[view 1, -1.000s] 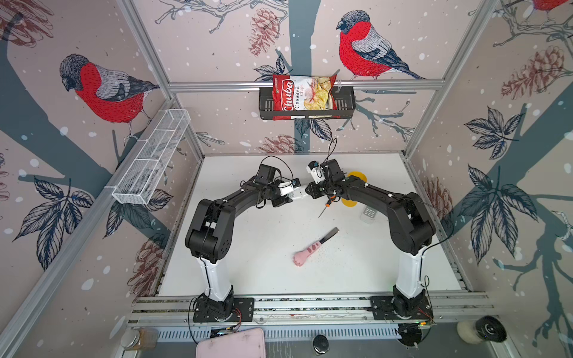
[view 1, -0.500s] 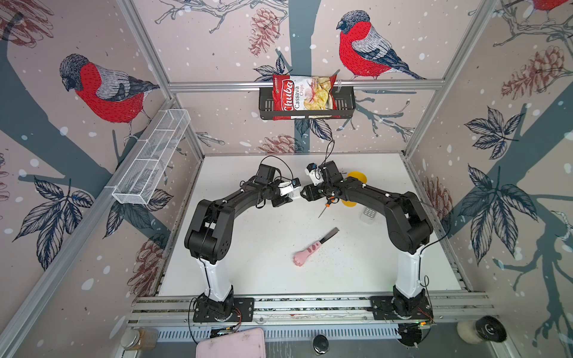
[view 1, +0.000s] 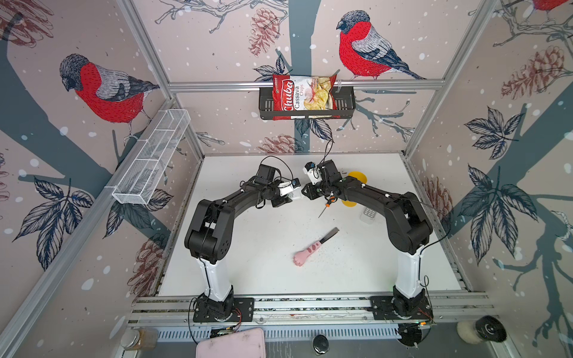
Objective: Unload the batteries from the remote control
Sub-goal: 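Slide the battery cover off with the right gripper, away from the left gripper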
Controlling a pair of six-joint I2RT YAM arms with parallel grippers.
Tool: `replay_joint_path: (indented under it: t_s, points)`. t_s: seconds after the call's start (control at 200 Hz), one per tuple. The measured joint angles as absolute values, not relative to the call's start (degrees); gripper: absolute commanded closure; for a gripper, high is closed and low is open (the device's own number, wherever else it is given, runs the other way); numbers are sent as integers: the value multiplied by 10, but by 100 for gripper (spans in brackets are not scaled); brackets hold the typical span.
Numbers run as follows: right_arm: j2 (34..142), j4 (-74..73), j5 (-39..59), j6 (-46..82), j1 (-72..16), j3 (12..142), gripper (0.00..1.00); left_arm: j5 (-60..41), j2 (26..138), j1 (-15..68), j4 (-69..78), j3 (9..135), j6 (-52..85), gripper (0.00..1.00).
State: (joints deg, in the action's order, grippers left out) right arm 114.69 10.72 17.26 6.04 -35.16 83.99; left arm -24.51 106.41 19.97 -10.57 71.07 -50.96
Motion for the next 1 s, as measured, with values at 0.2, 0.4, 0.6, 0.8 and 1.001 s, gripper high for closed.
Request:
replay_joint_path:
  t_s: [0.2, 0.4, 0.6, 0.8, 1.001]
  points:
    - [1140, 105, 183, 62, -352, 837, 90, -238, 1065, 200, -106, 711, -509, 65]
    - [1130, 106, 180, 62, -345, 825, 93, -240, 1065, 200, -104, 708, -509, 65]
    - [1116, 100, 180, 62, -334, 808, 90, -240, 1065, 200, -96, 697, -509, 65]
    - [1117, 95, 168, 65, -318, 792, 62, -240, 1070, 200, -94, 690, -509, 65]
    - [1117, 91, 166, 67, -315, 782, 53, -240, 1078, 200, -94, 687, -509, 65]
